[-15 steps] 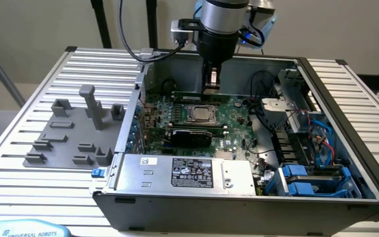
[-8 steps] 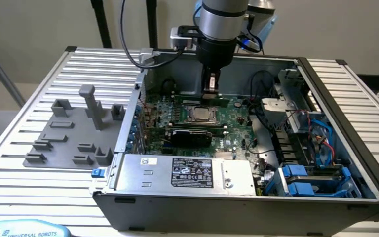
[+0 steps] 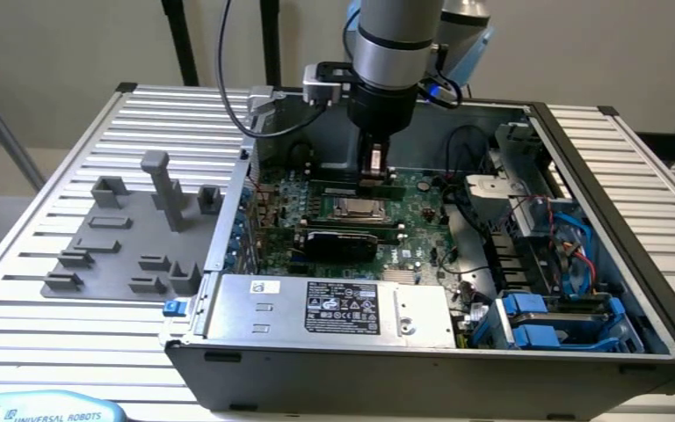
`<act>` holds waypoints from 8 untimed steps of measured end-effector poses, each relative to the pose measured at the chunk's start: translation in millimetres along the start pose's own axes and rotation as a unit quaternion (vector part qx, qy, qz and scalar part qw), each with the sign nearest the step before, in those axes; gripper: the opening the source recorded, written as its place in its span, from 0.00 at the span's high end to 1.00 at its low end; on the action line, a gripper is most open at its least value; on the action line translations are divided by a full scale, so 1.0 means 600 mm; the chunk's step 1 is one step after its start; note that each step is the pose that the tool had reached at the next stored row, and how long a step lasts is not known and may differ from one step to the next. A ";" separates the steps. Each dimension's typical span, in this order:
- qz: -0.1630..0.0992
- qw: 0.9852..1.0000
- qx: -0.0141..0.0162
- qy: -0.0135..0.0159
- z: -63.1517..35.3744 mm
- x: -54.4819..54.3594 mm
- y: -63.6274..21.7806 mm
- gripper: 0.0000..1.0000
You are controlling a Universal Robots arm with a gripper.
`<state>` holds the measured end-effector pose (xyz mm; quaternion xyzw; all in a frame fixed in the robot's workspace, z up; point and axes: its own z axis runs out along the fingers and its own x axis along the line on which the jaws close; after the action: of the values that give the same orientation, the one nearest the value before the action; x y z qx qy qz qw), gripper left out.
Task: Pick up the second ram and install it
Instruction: 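Insert the second ram into the second slot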
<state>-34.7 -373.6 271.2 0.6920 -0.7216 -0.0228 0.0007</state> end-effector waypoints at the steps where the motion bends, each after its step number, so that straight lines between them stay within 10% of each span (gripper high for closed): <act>1: 0.000 1.000 0.000 0.000 0.003 0.000 0.000 0.86; 8: 0.000 1.000 0.000 0.006 0.021 0.001 0.000 0.86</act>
<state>-35.1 -373.6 258.6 0.6920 -0.7217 -0.0185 0.0048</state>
